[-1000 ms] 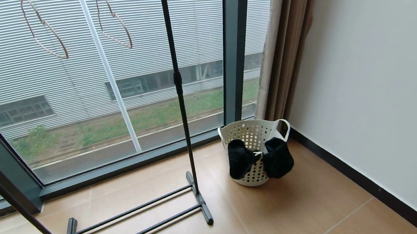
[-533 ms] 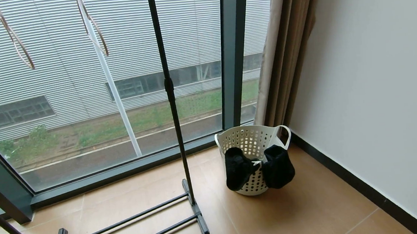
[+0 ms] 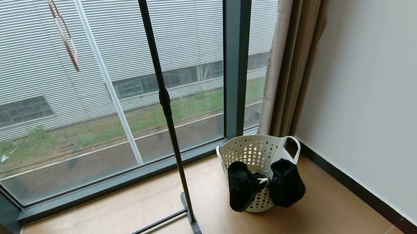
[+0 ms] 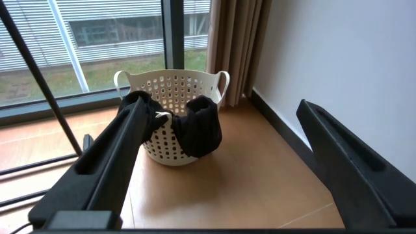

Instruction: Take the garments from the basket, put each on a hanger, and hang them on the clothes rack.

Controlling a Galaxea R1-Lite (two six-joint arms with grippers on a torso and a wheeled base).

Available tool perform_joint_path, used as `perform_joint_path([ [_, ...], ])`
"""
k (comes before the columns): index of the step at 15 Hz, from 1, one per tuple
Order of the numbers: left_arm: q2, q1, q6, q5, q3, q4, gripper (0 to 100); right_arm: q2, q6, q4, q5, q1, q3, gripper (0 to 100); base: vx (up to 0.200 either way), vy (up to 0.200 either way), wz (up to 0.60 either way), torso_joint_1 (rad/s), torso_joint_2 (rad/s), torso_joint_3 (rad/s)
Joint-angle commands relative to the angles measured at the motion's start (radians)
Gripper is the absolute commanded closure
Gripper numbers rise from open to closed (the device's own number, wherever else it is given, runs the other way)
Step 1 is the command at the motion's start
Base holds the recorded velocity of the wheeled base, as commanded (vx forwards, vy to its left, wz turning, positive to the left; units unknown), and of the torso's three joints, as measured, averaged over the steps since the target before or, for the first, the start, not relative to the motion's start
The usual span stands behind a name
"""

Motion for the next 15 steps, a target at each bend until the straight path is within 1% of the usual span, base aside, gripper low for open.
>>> perform_joint_path([
  [1,0.001,0.0,0.0,0.0,0.0,0.0,0,0.0,0.0,0.0,0.0,0.0,0.0,0,0.2,0.2,0.0,-0.002,0.0,0.007],
  [2,0.001,0.0,0.0,0.0,0.0,0.0,0,0.0,0.0,0.0,0.0,0.0,0.0,0,0.2,0.2,0.0,-0.002,0.0,0.002],
  [9,0.001,0.0,-0.008,0.003,0.0,0.0,0,0.0,0.0,0.0,0.0,0.0,0.0,0,0.0,0.0,0.0,0.0,0.0,0.0],
  [11,0.001,0.0,0.02,-0.006,0.0,0.001,0,0.0,0.0,0.0,0.0,0.0,0.0,0,0.0,0.0,0.0,0.0,0.0,0.0],
  [15,0.001,0.0,0.017,-0.006,0.0,0.001,0,0.0,0.0,0.0,0.0,0.0,0.0,0,0.0,0.0,0.0,0.0,0.0,0.0],
])
